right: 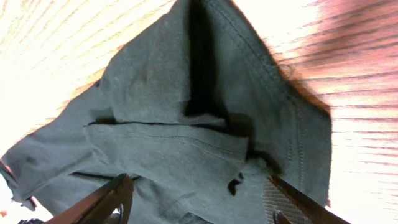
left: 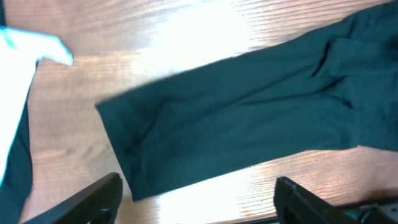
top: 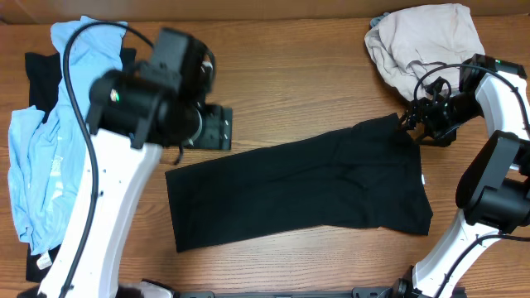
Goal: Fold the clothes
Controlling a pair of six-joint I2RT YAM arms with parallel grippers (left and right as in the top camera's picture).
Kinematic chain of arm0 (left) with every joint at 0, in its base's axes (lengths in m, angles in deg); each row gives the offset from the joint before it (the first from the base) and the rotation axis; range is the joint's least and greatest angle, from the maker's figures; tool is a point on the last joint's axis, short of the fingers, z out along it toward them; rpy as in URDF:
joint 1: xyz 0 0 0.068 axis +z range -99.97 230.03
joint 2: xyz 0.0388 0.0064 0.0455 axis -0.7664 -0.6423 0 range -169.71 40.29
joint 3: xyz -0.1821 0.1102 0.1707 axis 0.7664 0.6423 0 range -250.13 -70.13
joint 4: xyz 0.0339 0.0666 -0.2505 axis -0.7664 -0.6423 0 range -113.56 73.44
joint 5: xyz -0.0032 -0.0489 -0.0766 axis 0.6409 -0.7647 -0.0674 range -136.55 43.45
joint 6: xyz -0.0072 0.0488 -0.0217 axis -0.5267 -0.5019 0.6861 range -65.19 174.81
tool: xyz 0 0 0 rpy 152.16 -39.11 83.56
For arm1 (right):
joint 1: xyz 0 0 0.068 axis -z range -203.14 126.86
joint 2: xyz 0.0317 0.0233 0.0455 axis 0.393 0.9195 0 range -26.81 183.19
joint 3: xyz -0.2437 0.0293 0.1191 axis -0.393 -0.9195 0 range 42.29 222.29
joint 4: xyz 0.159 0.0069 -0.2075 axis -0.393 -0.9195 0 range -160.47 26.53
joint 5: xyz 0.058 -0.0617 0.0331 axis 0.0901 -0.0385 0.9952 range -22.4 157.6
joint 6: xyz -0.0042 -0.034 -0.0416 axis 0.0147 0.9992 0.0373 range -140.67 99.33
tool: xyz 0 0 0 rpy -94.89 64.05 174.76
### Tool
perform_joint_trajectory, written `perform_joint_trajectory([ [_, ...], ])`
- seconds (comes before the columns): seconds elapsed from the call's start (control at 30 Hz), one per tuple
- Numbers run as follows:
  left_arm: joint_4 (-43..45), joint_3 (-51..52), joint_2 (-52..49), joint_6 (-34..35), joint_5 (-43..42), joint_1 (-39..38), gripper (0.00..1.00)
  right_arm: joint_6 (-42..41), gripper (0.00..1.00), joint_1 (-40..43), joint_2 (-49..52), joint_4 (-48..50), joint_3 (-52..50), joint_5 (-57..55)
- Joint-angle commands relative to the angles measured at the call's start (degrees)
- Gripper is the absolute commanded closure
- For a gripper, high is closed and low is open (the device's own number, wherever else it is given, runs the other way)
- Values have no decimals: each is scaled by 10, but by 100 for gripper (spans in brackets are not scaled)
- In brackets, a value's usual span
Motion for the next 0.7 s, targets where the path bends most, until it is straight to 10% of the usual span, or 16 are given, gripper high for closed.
perform_joint_trajectory([
  [0.0, 7, 97, -15, 150, 97, -29, 16, 0, 28, -2, -24, 1, -3, 16],
  [0.4, 319, 470, -16, 202, 96, -20, 9, 0, 28, -2, -24, -3, -3, 16],
  [0.57, 403, 545, -16, 188, 72, 4, 56, 0, 28, -2, -24, -3, -3, 16],
  [0.67, 447, 583, -16, 165, 47, 12, 61, 0, 27, -2, -24, 0, -3, 16],
])
